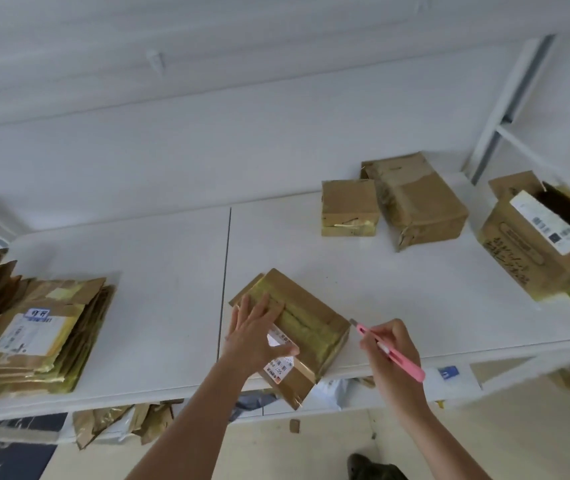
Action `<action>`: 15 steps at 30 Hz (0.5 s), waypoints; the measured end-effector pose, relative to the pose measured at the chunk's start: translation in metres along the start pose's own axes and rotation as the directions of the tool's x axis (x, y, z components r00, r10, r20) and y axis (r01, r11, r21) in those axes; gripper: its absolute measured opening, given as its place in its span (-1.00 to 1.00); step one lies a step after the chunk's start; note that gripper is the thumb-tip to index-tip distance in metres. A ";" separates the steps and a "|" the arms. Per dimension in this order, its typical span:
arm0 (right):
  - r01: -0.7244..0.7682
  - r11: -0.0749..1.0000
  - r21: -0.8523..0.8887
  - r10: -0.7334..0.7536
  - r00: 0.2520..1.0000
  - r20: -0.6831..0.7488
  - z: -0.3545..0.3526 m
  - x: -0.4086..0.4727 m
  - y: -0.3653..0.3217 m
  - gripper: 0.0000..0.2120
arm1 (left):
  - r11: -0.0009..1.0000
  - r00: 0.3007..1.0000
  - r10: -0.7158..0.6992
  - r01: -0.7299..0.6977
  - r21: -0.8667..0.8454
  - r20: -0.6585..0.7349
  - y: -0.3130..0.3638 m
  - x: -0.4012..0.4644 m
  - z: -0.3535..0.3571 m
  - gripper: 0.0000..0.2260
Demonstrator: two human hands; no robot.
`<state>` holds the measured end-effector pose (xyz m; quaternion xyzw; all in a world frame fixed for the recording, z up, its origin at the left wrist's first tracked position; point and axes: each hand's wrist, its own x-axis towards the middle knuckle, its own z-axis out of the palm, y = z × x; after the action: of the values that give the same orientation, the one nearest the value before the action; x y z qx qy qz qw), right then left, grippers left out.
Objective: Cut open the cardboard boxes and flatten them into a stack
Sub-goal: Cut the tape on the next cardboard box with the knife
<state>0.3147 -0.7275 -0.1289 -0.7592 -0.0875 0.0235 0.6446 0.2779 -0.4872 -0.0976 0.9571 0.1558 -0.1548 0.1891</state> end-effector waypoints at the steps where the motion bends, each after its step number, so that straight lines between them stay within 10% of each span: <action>1: -0.012 1.000 -0.001 0.012 1.000 0.002 0.000 -0.001 0.000 -0.83 | 0.998 0.996 0.024 -0.029 0.049 0.088 -0.003 0.002 -0.001 -0.04; 7: -0.004 1.000 0.027 0.005 1.000 -0.030 -0.002 0.000 -0.001 -0.86 | 0.791 0.996 0.082 -0.085 0.605 0.033 0.011 0.003 -0.001 -0.06; 15: 0.028 0.988 0.154 -0.014 0.996 -0.088 -0.006 0.012 0.001 -0.80 | 0.920 0.983 0.074 -0.002 0.393 -0.169 0.035 -0.002 0.006 -0.28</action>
<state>0.3273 -0.7313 -0.1278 -0.7060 -0.0653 -0.0097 0.7051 0.2875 -0.5213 -0.0914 0.9884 0.1196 -0.0920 -0.0177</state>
